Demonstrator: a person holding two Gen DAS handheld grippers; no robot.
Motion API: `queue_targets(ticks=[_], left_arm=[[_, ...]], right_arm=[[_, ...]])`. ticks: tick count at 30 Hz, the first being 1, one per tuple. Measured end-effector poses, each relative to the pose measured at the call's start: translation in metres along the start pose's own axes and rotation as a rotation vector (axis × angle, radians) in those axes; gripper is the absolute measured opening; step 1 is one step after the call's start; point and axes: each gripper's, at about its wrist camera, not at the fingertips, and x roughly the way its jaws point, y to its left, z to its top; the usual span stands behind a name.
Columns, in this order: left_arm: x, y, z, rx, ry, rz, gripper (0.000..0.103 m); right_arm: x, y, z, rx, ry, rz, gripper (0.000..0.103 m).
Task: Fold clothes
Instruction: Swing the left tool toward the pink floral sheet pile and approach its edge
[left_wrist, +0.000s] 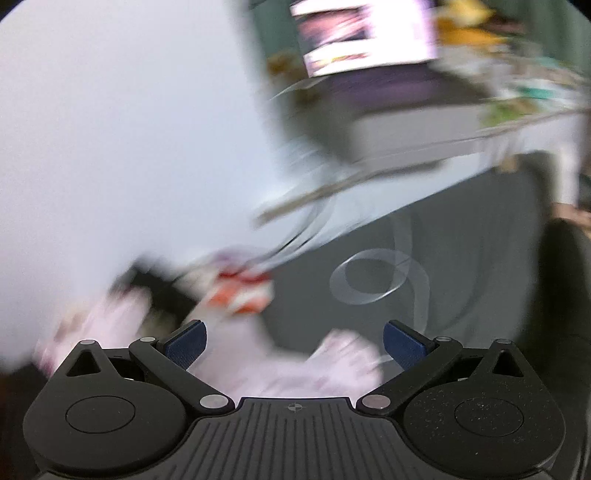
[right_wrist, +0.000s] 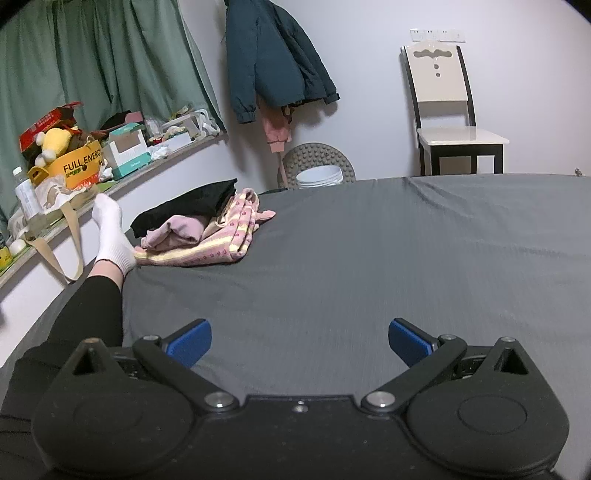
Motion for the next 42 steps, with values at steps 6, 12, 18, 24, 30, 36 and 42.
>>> queue_targets(ticks=[6, 12, 18, 24, 30, 36, 42], left_arm=[[0.023, 0.074, -0.07, -0.293, 0.171, 0.18, 0.102], [0.038, 0.113, -0.105, -0.48, 0.195, 0.175, 0.102], [0.047, 0.122, -0.112, -0.541, 0.137, 0.103, 0.097], [0.052, 0.119, -0.113, -0.508, 0.138, 0.087, 0.097], [0.049, 0.123, -0.114, -0.567, 0.115, 0.077, 0.098], [0.055, 0.125, -0.114, -0.504, 0.138, 0.014, 0.102], [0.057, 0.121, -0.114, -0.399, 0.17, -0.013, 0.102]], right_arm=[[0.003, -0.005, -0.003, 0.007, 0.021, 0.003, 0.103], [0.002, -0.013, -0.002, 0.038, 0.026, 0.002, 0.103], [-0.001, -0.017, -0.003, 0.051, 0.024, -0.013, 0.103], [0.001, -0.014, -0.006, 0.037, 0.037, -0.017, 0.103], [0.002, -0.014, -0.007, 0.03, 0.048, -0.015, 0.103], [0.003, -0.015, -0.008, 0.034, 0.051, -0.012, 0.103], [0.006, -0.012, -0.01, 0.022, 0.066, -0.012, 0.103]])
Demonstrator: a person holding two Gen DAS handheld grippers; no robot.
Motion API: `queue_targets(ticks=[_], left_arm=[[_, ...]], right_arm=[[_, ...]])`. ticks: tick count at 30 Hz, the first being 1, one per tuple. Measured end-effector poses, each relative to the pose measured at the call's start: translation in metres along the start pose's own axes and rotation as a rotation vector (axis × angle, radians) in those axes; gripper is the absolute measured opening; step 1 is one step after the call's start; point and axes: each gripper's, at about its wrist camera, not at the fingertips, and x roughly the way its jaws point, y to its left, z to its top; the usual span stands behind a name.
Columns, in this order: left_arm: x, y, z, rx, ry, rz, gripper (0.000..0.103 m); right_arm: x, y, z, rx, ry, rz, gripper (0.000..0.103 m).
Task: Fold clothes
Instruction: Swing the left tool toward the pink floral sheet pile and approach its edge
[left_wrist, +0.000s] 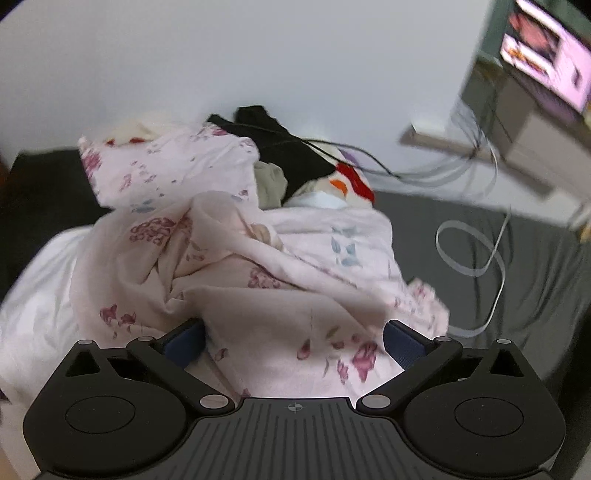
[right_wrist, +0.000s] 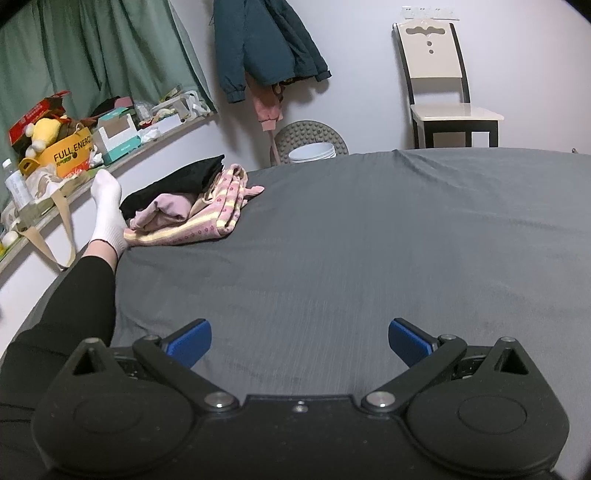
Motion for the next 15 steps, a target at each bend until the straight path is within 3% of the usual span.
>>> queue_targets(ticks=[3, 6, 7, 10, 12, 14, 15], left_arm=[[0.001, 0.0, 0.004, 0.035, -0.005, 0.002, 0.102], [-0.005, 0.002, 0.003, 0.037, -0.077, 0.015, 0.102], [-0.008, 0.002, 0.003, 0.051, -0.102, 0.022, 0.097], [-0.017, 0.004, 0.006, 0.06, -0.166, 0.064, 0.057], [-0.017, 0.008, 0.01, 0.052, -0.164, 0.049, 0.046], [-0.015, 0.013, 0.012, 0.038, -0.173, 0.048, 0.027], [-0.014, 0.015, 0.012, 0.028, -0.181, 0.045, 0.023]], right_arm=[[-0.001, 0.002, -0.001, -0.014, -0.005, 0.001, 0.103], [0.0, 0.004, -0.001, -0.023, -0.006, -0.004, 0.103], [0.0, 0.004, -0.001, -0.023, -0.004, -0.004, 0.103], [0.001, 0.004, -0.001, -0.018, 0.002, -0.006, 0.103], [0.002, 0.003, 0.0, -0.014, 0.003, -0.006, 0.103], [0.002, 0.004, 0.0, -0.011, 0.003, -0.008, 0.103], [0.002, 0.003, 0.0, -0.01, 0.003, -0.009, 0.103]])
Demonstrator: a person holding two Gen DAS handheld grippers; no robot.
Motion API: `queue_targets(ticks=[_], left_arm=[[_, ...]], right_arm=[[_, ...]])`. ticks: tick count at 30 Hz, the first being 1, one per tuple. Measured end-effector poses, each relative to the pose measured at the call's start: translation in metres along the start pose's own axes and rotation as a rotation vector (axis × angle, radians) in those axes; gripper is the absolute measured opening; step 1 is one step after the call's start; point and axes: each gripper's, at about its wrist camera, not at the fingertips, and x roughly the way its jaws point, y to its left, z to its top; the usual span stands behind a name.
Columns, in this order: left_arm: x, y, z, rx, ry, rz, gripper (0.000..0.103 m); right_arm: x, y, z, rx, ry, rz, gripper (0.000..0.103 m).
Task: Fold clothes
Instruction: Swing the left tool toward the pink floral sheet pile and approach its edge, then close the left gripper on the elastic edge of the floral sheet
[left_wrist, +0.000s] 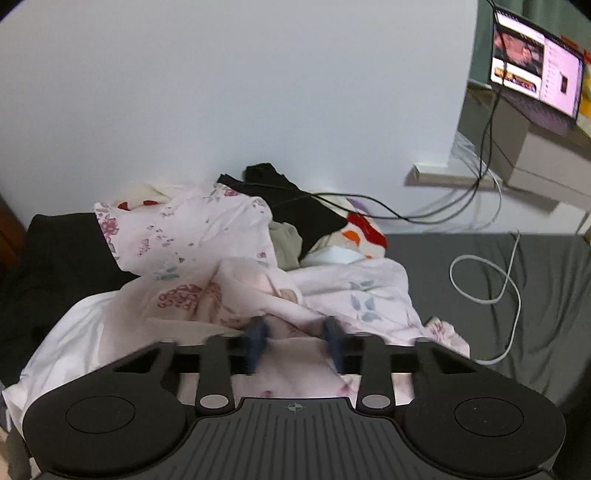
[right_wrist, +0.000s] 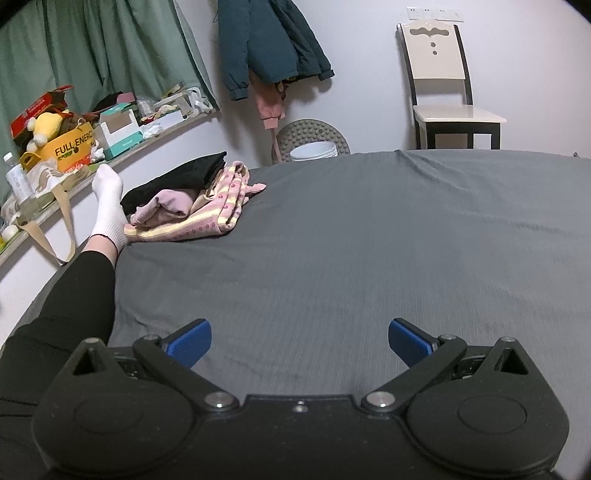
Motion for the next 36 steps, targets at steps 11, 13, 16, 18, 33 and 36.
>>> queue_targets(ticks=[11, 13, 16, 18, 33, 36], left_arm=[[-0.029, -0.026, 0.026, 0.005, -0.18, -0.247, 0.005], [-0.043, -0.05, 0.038, 0.072, -0.223, -0.311, 0.005], [-0.062, -0.097, 0.052, 0.157, -0.268, -0.437, 0.004], [-0.081, -0.141, 0.059, 0.238, -0.333, -0.59, 0.0], [-0.074, -0.303, -0.004, 0.559, -0.018, -0.652, 0.005], [-0.013, -0.28, -0.024, 0.518, 0.068, -0.43, 0.034]], right_arm=[[0.002, -0.005, 0.0, 0.023, 0.008, -0.014, 0.103], [0.002, -0.005, 0.0, 0.026, 0.009, -0.015, 0.103], [0.002, -0.006, 0.0, 0.027, 0.008, -0.015, 0.103], [0.002, -0.006, 0.0, 0.029, 0.008, -0.014, 0.103], [0.004, -0.011, 0.001, 0.072, 0.023, 0.021, 0.103], [0.002, -0.005, -0.001, 0.045, 0.021, 0.034, 0.103]])
